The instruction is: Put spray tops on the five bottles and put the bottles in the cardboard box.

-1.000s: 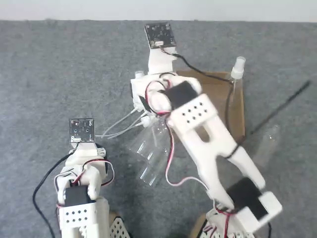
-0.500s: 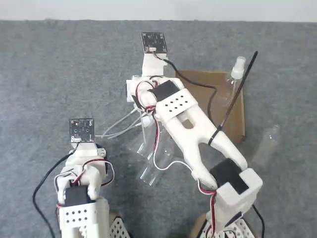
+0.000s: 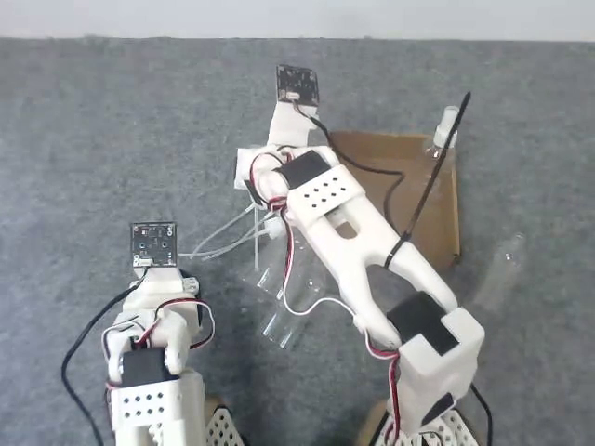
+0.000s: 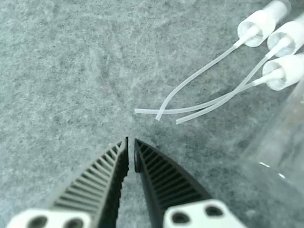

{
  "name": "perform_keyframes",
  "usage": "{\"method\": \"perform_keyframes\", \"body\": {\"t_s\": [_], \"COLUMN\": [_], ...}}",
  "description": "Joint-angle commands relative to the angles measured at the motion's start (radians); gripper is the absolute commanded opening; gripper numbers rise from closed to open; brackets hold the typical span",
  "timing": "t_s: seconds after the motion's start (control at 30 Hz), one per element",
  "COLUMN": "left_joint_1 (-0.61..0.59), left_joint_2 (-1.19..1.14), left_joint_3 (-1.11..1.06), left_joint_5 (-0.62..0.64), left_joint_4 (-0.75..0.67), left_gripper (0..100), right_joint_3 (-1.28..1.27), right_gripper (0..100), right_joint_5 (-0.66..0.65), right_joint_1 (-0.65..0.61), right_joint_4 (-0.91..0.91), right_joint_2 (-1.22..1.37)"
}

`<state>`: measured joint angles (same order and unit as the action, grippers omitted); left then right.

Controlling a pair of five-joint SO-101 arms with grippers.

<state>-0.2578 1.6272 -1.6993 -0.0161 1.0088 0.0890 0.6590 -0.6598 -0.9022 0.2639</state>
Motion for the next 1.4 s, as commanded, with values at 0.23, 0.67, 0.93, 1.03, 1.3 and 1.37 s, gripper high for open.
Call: {"method": "perform_keyframes", "body": {"t_s": [0.23, 0.67, 0.93, 1.03, 1.3, 1.37], "left_joint_1": [-0.006, -0.006, -0.006, -0.006, -0.006, -0.006], "left_joint_2": [0.017, 0.017, 0.017, 0.017, 0.017, 0.017], "left_joint_3": [0.008, 0.008, 0.008, 0.008, 0.008, 0.008], "left_joint_5": [-0.006, -0.006, -0.006, -0.006, -0.006, -0.006], "left_joint_4": [0.005, 0.005, 0.005, 0.005, 0.005, 0.005], "left_gripper": [1, 1, 1, 1, 1, 1], "right_joint_3": [0.069, 0.069, 0.069, 0.071, 0.068, 0.068], "right_gripper": [1.7, 18.3, 21.3, 21.2, 1.9, 0.7], "right_joint_5": [0.075, 0.069, 0.066, 0.009, -0.279, -0.414], "right_joint_1": [-0.012, -0.033, -0.028, -0.030, -0.025, -0.025], "right_joint_4": [0.007, 0.028, -0.015, -0.097, -0.245, -0.297], "right_joint_2": [0.061, 0.099, 0.054, -0.050, -0.331, -0.403]}}
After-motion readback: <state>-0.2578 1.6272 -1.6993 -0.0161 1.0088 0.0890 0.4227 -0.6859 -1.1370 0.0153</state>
